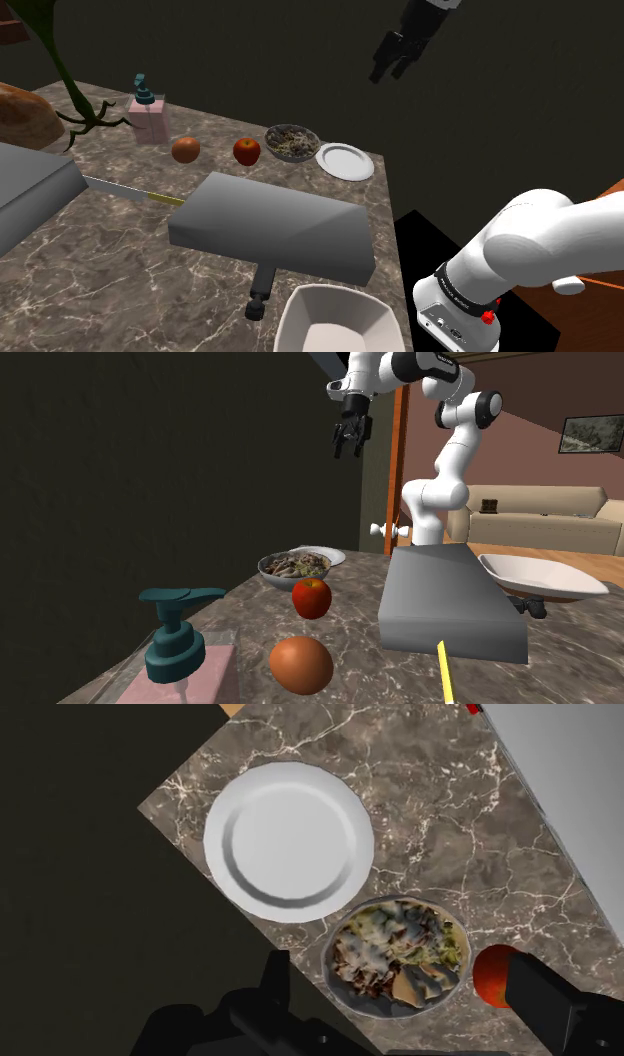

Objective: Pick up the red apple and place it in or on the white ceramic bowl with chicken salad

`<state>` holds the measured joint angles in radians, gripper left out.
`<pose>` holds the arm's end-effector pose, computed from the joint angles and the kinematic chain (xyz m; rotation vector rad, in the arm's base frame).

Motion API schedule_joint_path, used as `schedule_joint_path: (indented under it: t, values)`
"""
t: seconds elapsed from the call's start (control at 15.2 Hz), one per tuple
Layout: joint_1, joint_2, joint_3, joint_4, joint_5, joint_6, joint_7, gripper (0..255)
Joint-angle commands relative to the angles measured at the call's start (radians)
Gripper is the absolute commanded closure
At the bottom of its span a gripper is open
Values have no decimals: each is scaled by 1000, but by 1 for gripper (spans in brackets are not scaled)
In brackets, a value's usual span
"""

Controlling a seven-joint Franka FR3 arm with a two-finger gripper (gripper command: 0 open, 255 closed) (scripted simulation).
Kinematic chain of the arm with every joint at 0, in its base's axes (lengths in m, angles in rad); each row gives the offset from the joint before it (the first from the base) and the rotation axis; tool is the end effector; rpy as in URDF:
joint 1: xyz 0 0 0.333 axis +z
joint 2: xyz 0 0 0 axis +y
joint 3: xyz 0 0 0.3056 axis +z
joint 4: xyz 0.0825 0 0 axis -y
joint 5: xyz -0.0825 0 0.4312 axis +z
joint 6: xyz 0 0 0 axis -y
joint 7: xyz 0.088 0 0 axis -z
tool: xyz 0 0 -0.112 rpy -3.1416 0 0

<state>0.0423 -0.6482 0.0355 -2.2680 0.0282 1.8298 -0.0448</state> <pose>0.4239 0.0381 0.5963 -3.1102 -0.1764 -0.3277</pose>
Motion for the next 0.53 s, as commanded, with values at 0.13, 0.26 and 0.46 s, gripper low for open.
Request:
schedule_joint_path:
  t: [0.13, 0.26, 0.46]
  values:
    - [21, 119, 39, 21, 1, 75, 9, 0]
    - [31, 181, 60, 36, -1, 109, 16, 0]
    - [44, 276, 92, 66, -9, 156, 29, 0]
